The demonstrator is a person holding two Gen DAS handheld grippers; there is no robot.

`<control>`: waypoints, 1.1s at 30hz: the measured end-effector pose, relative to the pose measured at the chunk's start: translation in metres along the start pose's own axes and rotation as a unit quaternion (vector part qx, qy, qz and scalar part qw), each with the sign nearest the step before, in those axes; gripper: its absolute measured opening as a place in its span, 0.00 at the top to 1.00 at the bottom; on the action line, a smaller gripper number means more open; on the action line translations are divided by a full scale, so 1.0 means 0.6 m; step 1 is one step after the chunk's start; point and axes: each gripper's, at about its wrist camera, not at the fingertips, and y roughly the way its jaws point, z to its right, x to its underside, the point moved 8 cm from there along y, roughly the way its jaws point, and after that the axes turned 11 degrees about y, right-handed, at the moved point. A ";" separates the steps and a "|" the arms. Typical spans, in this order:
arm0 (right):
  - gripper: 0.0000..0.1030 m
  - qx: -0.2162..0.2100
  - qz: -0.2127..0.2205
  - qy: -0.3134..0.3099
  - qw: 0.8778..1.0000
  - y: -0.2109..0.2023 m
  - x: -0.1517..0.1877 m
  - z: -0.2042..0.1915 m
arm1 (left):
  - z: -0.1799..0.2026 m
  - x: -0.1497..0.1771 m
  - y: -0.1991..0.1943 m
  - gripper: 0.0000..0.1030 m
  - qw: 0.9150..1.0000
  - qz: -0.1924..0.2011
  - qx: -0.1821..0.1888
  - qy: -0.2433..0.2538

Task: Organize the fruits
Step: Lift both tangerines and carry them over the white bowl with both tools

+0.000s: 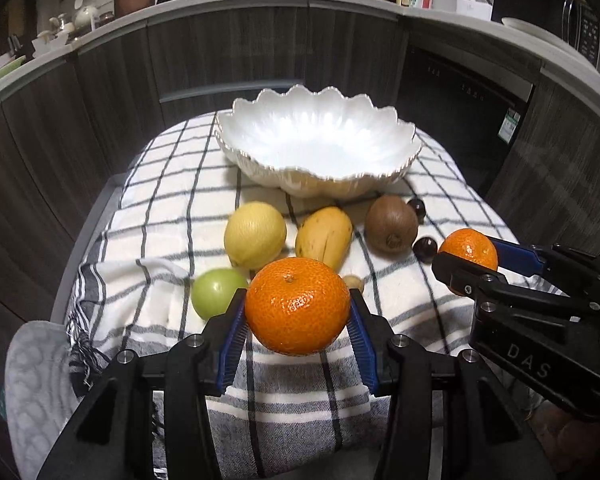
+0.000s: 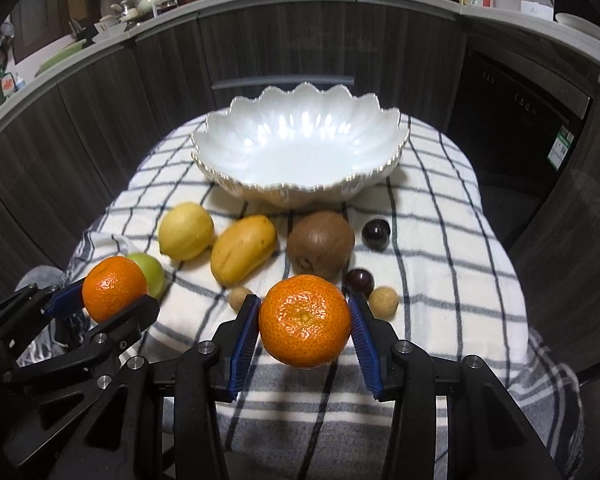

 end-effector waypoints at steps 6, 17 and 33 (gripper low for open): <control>0.55 -0.003 0.018 -0.001 1.000 -0.014 -0.036 -0.007 | -0.016 -0.040 -0.011 0.54 1.000 0.021 -0.009 -0.005; 0.55 -0.005 0.053 -0.002 0.999 -0.012 -0.121 -0.016 | -0.042 -0.109 0.003 0.54 0.999 0.041 -0.010 -0.013; 0.55 0.001 0.062 0.006 0.998 0.071 -0.242 -0.012 | -0.076 -0.223 0.101 0.54 0.999 0.042 0.020 -0.009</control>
